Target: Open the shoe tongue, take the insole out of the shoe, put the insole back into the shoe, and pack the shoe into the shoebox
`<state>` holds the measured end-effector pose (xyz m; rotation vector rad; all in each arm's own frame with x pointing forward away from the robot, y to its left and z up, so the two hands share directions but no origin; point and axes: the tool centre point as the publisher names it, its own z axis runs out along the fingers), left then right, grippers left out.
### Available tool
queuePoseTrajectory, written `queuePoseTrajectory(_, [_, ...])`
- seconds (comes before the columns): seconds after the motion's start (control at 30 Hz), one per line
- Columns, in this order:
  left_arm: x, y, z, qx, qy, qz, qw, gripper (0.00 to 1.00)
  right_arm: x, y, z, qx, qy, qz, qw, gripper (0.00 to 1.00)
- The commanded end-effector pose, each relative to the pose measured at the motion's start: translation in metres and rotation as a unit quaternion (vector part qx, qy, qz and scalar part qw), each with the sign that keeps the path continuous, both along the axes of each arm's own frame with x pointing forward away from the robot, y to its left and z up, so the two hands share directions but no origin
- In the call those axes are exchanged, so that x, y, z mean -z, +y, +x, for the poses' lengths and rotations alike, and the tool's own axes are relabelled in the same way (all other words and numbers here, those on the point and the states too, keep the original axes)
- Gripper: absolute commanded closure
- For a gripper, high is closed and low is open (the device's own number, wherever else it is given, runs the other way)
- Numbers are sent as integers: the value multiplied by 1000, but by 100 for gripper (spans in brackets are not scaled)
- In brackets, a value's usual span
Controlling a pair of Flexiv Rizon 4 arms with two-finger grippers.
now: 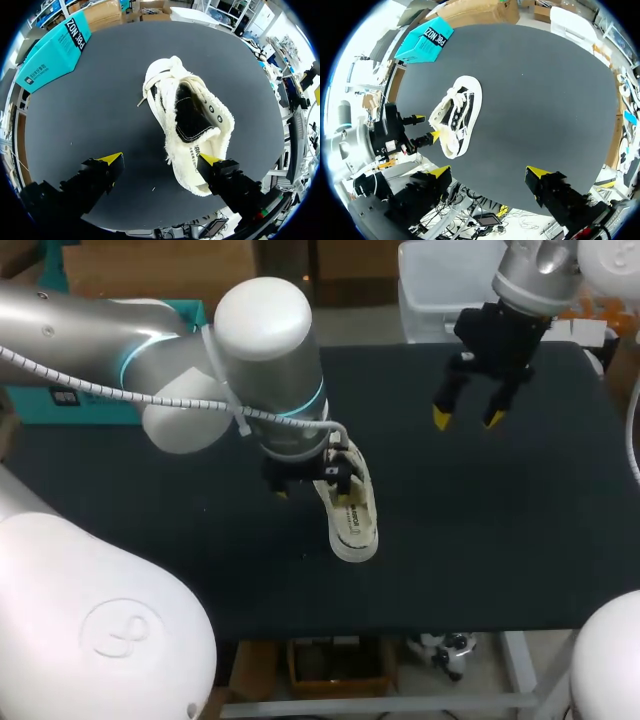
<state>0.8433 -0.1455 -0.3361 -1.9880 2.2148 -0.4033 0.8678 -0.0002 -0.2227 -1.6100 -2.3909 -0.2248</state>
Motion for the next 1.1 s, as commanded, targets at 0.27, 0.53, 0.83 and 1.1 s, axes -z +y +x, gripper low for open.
queuePoseTrajectory(0.27, [15,-8,13,0,12,-1,1000,11,7,-14,3,-87,-16,-20,996,0])
queuePoseTrajectory(0.53, [16,-9,19,-2,13,5,1000,27,5,-20,1,-155,-39,-62,985,0])
queuePoseTrajectory(0.83, [19,-13,28,-9,16,10,1000,35,10,-30,-2,-184,-52,-69,979,0])
queuePoseTrajectory(1.1, [24,-13,37,-23,19,12,999,53,11,-25,-4,-221,-50,-104,968,0])
